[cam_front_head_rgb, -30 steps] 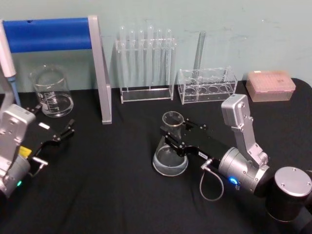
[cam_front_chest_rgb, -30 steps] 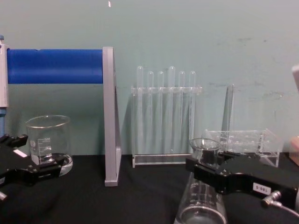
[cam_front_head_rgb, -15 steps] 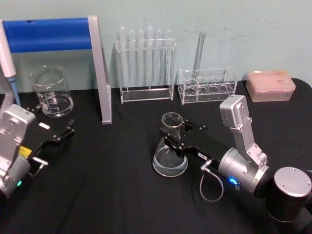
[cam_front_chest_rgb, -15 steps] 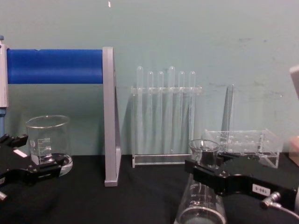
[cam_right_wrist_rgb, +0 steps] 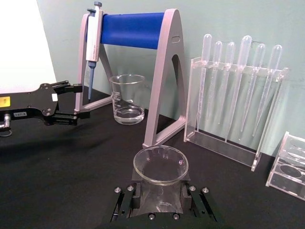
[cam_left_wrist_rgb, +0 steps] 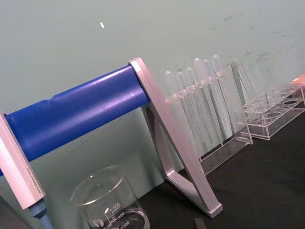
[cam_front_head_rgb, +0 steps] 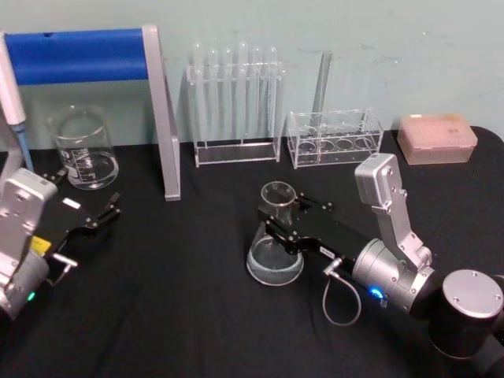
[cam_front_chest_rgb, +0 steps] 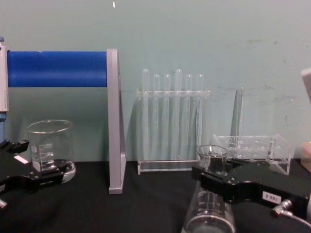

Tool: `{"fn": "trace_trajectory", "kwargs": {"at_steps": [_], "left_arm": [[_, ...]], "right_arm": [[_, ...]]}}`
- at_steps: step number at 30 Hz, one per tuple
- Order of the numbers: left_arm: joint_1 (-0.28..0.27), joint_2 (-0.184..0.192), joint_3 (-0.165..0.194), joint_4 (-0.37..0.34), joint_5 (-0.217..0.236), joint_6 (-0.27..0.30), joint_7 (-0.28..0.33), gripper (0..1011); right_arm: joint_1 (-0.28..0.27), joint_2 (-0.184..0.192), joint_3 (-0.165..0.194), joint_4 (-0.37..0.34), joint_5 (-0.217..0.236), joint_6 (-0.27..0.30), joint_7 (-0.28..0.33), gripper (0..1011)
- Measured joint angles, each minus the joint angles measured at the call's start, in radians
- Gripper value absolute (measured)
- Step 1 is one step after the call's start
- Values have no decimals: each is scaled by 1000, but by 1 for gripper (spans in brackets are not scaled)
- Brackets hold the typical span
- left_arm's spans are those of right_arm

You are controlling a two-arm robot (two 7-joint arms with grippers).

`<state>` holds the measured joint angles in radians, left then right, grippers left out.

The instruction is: Grasp the erlenmeyer flask with one hand, shake it three times, then place it back.

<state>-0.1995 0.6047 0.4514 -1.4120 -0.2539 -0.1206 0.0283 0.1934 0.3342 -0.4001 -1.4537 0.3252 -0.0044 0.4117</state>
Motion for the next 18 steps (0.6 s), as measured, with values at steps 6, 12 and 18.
{"fn": "trace_trajectory", "kwargs": {"at_steps": [6, 12, 18], "left_arm": [[0, 0, 0, 0, 0, 0, 0, 1001], [0, 0, 0, 0, 0, 0, 0, 1001], [0, 0, 0, 0, 0, 0, 0, 1001]], "right_arm": [[0, 0, 0, 0, 0, 0, 0, 672], [0, 0, 1, 0, 0, 0, 0, 844], [0, 0, 1, 0, 0, 0, 0, 1002]]}}
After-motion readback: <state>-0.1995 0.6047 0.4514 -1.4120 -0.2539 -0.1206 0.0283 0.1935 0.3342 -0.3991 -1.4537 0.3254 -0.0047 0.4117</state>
